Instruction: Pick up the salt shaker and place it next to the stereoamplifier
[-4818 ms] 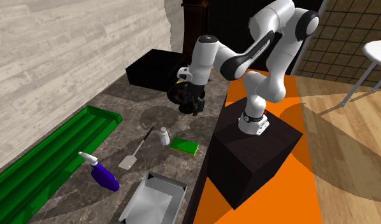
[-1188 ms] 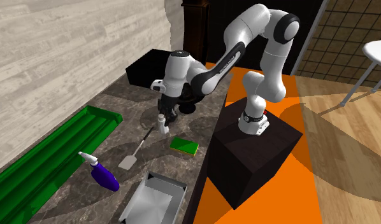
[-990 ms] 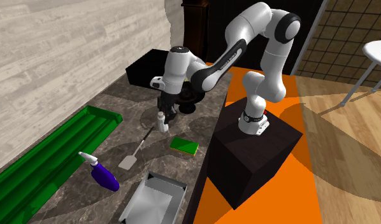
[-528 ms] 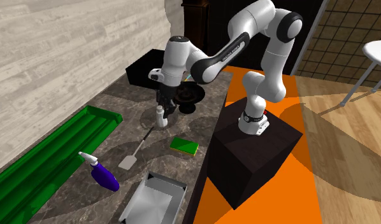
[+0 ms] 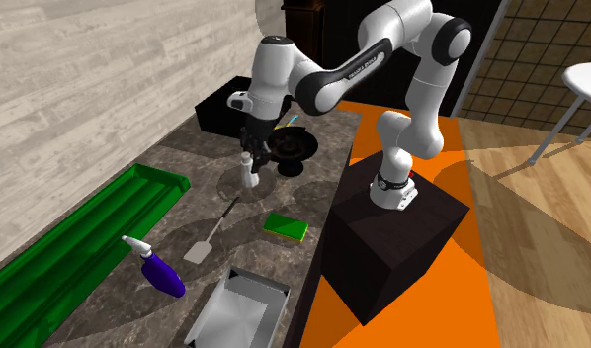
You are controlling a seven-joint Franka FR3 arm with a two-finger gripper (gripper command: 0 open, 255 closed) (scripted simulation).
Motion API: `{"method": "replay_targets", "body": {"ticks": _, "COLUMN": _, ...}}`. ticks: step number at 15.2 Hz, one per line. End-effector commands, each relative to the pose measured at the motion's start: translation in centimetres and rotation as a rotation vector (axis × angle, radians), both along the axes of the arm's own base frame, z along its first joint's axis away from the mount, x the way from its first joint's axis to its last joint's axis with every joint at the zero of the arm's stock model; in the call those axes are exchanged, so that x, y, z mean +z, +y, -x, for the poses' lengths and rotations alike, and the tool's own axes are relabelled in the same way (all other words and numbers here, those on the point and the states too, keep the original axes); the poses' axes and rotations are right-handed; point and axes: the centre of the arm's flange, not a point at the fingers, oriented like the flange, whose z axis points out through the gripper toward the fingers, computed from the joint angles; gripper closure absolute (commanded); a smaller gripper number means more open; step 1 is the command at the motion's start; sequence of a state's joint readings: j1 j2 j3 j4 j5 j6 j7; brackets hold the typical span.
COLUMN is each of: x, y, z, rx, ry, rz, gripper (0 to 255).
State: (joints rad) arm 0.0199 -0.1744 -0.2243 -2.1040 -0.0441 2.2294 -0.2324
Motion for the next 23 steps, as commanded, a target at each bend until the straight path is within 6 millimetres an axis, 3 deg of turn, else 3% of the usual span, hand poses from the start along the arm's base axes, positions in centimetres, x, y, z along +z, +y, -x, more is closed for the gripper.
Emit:
{"method": "replay_targets", "body": {"ticks": 1, "x": 1.0, "y": 0.0, "z": 0.0, "rx": 0.0, "ry": 0.0, "rz": 0.0, "gripper": 255}}
{"method": "replay_targets", "body": {"ticks": 5, "x": 3.0, "y": 0.0, "z": 0.0, "rx": 0.0, "ry": 0.0, "rz": 0.0, "gripper": 255}}
{"method": "replay_targets", "body": {"ticks": 23, "x": 3.0, "y": -23.4, "z": 4.1, "rx": 0.0, "ry": 0.0, "rz": 0.0, "gripper": 255}}
